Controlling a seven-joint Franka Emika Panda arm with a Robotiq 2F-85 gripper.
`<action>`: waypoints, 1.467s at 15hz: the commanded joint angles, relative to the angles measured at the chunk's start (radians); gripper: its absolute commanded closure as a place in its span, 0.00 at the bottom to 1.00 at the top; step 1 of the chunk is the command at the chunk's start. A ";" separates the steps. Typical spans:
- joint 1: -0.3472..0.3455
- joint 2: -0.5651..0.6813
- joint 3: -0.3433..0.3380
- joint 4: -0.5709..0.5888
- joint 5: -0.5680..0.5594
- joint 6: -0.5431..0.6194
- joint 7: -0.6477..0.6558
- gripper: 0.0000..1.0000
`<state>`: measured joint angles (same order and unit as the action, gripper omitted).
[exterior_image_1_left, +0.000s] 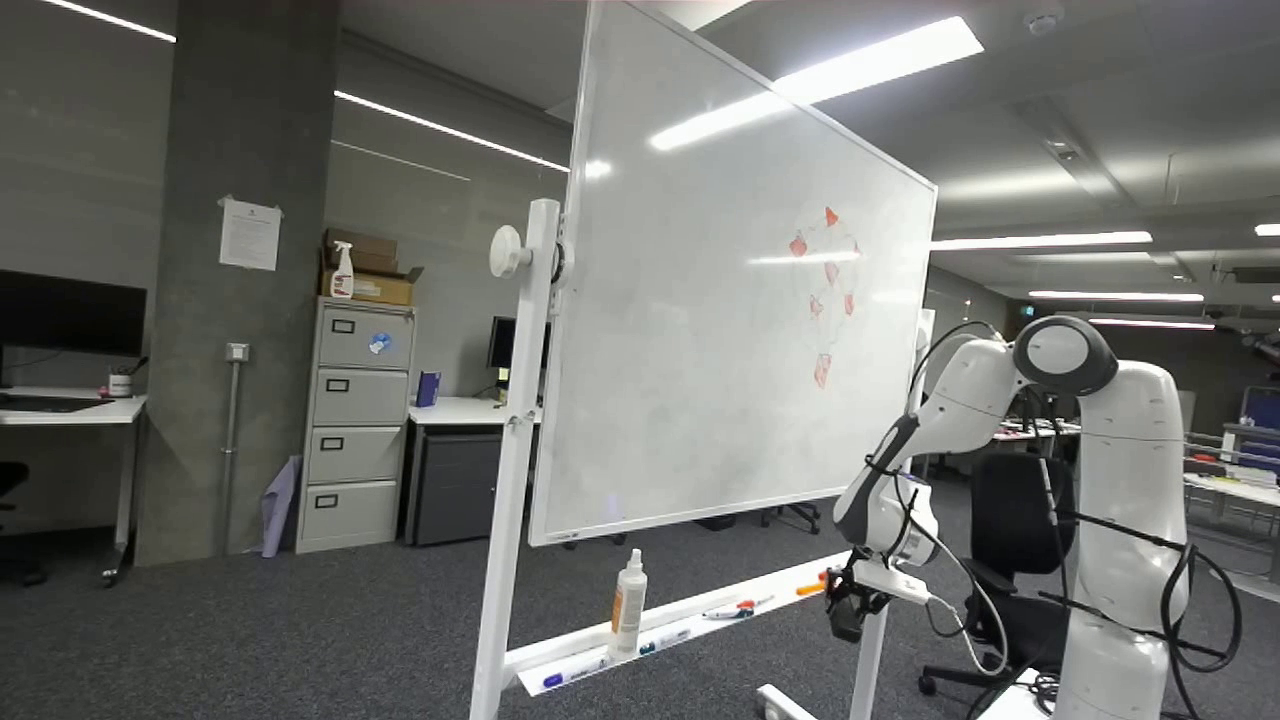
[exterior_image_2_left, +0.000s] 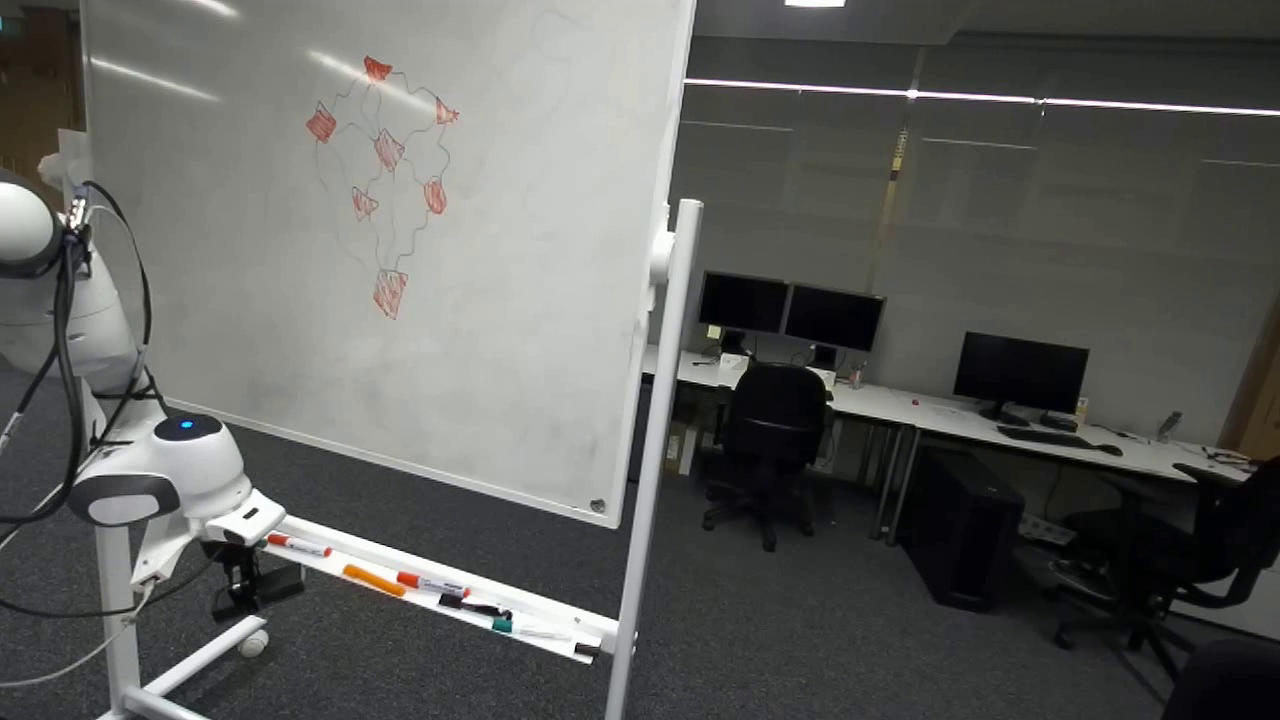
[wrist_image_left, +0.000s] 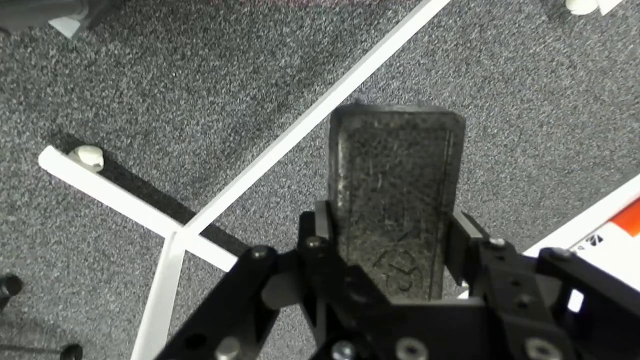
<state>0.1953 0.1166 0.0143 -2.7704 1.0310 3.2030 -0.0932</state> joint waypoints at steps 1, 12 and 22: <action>0.009 -0.050 -0.045 -0.019 -0.008 0.039 -0.095 0.69; 0.136 -0.033 -0.200 -0.016 -0.008 0.038 -0.344 0.69; 0.286 0.046 -0.335 -0.001 0.003 0.025 -0.586 0.44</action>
<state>0.4827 0.1631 -0.3214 -2.7713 1.0336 3.2281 -0.6808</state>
